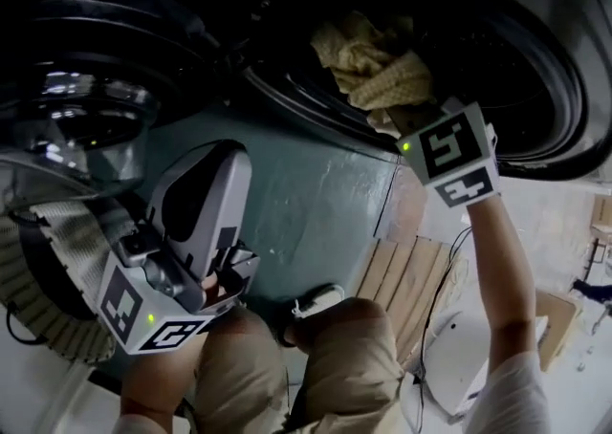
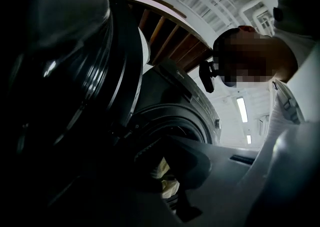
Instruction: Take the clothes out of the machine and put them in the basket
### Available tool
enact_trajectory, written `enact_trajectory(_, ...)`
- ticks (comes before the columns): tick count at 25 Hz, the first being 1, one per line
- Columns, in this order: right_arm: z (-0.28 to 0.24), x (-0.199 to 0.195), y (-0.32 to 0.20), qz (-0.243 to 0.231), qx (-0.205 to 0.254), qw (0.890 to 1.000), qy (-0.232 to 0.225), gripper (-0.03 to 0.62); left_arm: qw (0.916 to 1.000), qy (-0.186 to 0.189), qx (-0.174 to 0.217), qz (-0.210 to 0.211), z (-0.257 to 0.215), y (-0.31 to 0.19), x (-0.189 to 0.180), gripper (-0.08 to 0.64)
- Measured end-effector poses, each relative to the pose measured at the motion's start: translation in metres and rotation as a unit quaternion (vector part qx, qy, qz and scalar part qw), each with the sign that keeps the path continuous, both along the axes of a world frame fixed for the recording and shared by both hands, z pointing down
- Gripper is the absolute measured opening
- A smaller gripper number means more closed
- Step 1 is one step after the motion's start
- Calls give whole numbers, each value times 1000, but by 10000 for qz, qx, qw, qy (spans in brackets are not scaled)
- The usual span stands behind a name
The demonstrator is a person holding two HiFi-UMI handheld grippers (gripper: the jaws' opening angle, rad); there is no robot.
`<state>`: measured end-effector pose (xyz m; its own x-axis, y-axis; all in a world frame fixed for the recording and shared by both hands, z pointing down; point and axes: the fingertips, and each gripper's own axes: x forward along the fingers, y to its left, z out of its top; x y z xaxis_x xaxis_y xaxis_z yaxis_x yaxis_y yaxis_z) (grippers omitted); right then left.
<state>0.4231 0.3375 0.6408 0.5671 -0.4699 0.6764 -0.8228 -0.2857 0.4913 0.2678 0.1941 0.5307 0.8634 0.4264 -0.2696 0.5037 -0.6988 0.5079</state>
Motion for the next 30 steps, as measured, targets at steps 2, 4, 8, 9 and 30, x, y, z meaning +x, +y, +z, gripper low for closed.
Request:
enact_trajectory(2, -9, -15, 0, -7, -78, 9999, -130, 207, 10000, -68, 10, -56, -21, -4, -3, 12)
enact_trajectory(4, -22, -30, -3, -33, -89, 9995, -303, 207, 9999, -116, 16, -122, -44, -7, -9, 12)
enact_trajectory(8, -58, -66, -7, -163, -284, 9980, -537, 207, 9991, -279, -13, -311, -86, -17, -29, 12)
enact_trajectory(9, -65, -75, -9, -195, -320, 9975, -593, 207, 9987, -336, -33, -390, -95, -23, -35, 12)
enact_trajectory(30, -257, -245, -117, -1836, -15, 9690, -1650, 209, 9517, -915, 176, -2926, -351, -115, -190, 12)
